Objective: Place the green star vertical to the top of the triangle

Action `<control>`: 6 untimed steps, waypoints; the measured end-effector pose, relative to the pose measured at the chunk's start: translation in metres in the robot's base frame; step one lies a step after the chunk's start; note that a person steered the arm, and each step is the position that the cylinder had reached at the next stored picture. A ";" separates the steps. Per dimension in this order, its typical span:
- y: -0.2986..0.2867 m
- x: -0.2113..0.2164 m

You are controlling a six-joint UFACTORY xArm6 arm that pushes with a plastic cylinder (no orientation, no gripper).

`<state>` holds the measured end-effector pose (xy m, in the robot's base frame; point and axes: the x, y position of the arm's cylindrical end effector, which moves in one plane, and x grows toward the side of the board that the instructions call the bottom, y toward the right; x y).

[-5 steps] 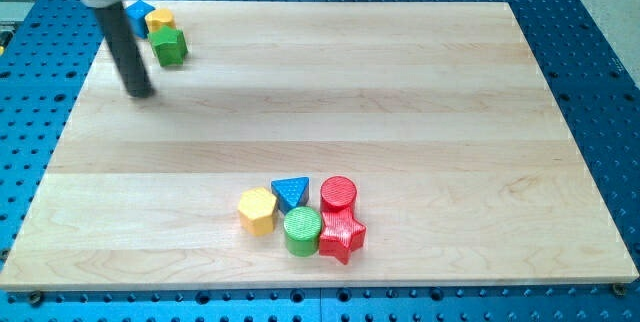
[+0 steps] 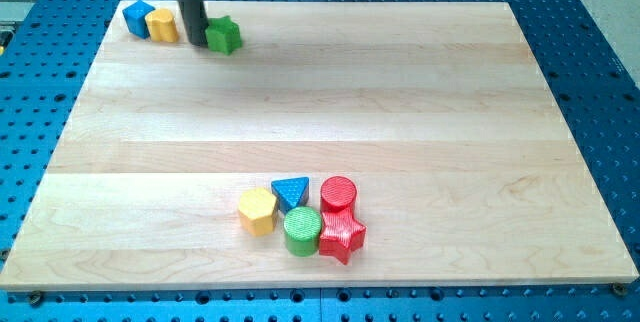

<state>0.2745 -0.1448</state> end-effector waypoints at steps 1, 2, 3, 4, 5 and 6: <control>0.072 0.017; 0.099 0.094; 0.080 0.160; 0.008 0.245; 0.033 0.333; 0.068 0.343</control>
